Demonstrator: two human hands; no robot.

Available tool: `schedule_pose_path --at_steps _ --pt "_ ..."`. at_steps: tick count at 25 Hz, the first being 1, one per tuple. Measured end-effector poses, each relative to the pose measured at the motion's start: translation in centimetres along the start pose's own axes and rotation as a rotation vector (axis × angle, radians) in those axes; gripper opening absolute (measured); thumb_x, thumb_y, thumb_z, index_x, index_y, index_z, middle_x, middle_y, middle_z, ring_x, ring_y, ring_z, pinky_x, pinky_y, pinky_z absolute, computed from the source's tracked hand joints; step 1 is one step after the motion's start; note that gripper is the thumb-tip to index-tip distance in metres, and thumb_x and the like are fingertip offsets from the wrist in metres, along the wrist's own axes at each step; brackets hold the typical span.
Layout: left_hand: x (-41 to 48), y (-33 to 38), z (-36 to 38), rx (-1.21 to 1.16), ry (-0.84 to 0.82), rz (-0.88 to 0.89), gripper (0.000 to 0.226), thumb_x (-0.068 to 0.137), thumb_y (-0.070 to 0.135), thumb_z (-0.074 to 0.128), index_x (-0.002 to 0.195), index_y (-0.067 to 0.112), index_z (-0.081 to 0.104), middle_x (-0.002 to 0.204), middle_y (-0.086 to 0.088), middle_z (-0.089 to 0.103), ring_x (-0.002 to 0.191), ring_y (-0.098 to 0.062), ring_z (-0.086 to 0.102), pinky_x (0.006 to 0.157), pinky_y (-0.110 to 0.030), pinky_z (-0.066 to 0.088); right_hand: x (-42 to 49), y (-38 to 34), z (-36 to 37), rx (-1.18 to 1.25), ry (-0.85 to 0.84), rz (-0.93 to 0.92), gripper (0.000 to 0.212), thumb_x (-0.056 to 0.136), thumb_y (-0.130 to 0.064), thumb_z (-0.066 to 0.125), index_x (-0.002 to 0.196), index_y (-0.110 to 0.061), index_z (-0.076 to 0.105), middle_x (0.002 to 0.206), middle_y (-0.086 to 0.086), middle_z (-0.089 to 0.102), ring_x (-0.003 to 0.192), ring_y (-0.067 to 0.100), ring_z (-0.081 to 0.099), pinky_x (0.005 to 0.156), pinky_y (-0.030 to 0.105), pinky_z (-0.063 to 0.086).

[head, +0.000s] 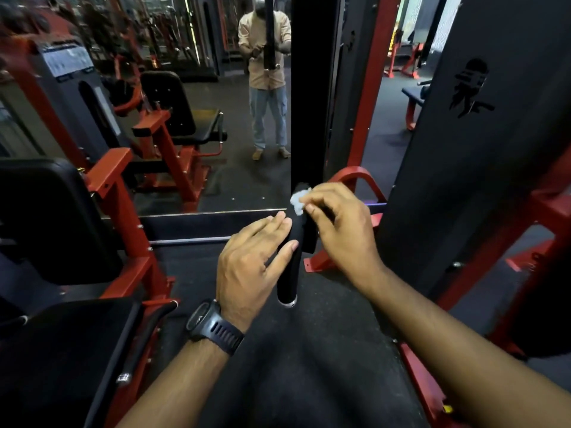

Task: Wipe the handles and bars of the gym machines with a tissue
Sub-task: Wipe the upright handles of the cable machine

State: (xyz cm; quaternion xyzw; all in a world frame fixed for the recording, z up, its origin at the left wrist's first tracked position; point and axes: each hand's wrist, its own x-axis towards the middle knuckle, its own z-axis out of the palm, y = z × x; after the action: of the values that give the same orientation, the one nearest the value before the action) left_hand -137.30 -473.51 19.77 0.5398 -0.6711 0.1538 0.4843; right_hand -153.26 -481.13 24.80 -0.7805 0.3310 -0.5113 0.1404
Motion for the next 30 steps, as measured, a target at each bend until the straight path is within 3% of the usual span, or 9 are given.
schedule_pose_path --at_steps 3,5,7,9,12,17,21,24,30 --pt "-0.1 -0.1 -0.1 -0.013 0.015 0.003 0.031 0.093 0.026 0.068 0.12 0.01 0.071 0.126 0.0 0.067 0.117 -0.014 0.062 0.096 -0.037 0.051 0.0 0.3 -0.1 -0.066 -0.082 -0.145 0.015 0.088 -0.001 0.068 0.099 -0.009 0.075 0.103 0.0 0.067 0.1 0.014 0.061 0.091 0.028 0.05" --pt "-0.5 0.0 0.0 -0.01 0.02 -0.009 0.032 0.092 0.025 0.069 0.12 0.01 0.07 0.126 0.0 0.067 0.117 -0.014 0.062 0.095 -0.037 0.051 1.1 0.1 -0.1 -0.099 -0.029 -0.065 0.016 0.086 -0.002 0.07 0.095 -0.014 0.075 0.099 -0.01 0.066 0.097 0.006 0.058 0.089 0.034 0.05" --pt "-0.9 0.2 0.0 0.0 0.024 -0.006 0.032 0.092 0.025 0.07 0.121 0.011 0.07 0.128 0.001 0.066 0.118 -0.013 0.062 0.094 -0.038 0.052 1.8 0.0 -0.1 -0.099 -0.054 -0.184 0.015 0.084 0.002 0.07 0.09 -0.011 0.075 0.098 -0.013 0.065 0.096 0.002 0.057 0.086 0.029 0.048" --pt "-1.0 0.1 0.1 0.001 0.033 -0.005 0.032 0.092 0.024 0.07 0.121 0.012 0.07 0.129 0.002 0.065 0.118 -0.012 0.061 0.094 -0.037 0.052 2.8 0.5 -0.3 -0.15 -0.182 -0.344 0.013 0.086 0.0 0.069 0.091 -0.011 0.075 0.098 -0.006 0.07 0.095 0.008 0.061 0.083 0.024 0.045" --pt "-1.2 0.1 0.3 -0.017 0.047 -0.019 0.032 0.092 0.023 0.07 0.122 0.012 0.069 0.13 0.002 0.065 0.119 -0.012 0.06 0.095 -0.037 0.051 5.0 0.7 -0.6 -0.284 -0.331 -0.31 0.018 0.086 -0.002 0.069 0.092 -0.018 0.074 0.097 -0.005 0.071 0.09 0.019 0.064 0.08 0.03 0.05" --pt "-1.2 -0.2 0.3 -0.008 0.048 0.03 0.031 0.092 0.021 0.071 0.122 0.011 0.07 0.129 0.0 0.065 0.119 -0.015 0.061 0.092 -0.039 0.052 6.7 -0.9 -0.4 -0.496 -0.557 -0.44 0.018 0.083 -0.002 0.068 0.09 -0.018 0.072 0.092 -0.003 0.07 0.086 0.021 0.06 0.071 0.029 0.047" --pt "-1.2 -0.2 0.1 0.041 0.051 0.089 0.028 0.093 0.023 0.07 0.119 0.011 0.071 0.124 0.0 0.068 0.117 -0.017 0.062 0.088 -0.041 0.053 6.9 -2.4 0.1 -0.488 -0.739 -0.591 0.016 0.078 -0.001 0.071 0.083 -0.016 0.072 0.083 -0.001 0.07 0.08 0.021 0.062 0.076 0.025 0.044" --pt "-1.1 -0.3 0.1 0.053 0.044 0.097 0.028 0.095 0.025 0.068 0.12 0.013 0.071 0.129 0.002 0.065 0.118 -0.016 0.062 0.089 -0.037 0.052 7.1 -1.8 -0.5 -0.556 -0.602 -0.502 0.022 0.076 0.0 0.073 0.085 -0.019 0.07 0.087 -0.002 0.068 0.084 0.021 0.059 0.076 0.031 0.05" --pt "-1.2 -0.5 0.3 0.01 0.036 0.121 0.028 0.095 0.025 0.068 0.119 0.013 0.071 0.13 0.002 0.065 0.118 -0.016 0.062 0.089 -0.036 0.052 1.8 -1.1 -0.8 -0.315 -0.261 -0.323 0.013 0.085 -0.004 0.066 0.09 -0.014 0.071 0.1 -0.004 0.069 0.096 0.012 0.056 0.083 0.029 0.046"
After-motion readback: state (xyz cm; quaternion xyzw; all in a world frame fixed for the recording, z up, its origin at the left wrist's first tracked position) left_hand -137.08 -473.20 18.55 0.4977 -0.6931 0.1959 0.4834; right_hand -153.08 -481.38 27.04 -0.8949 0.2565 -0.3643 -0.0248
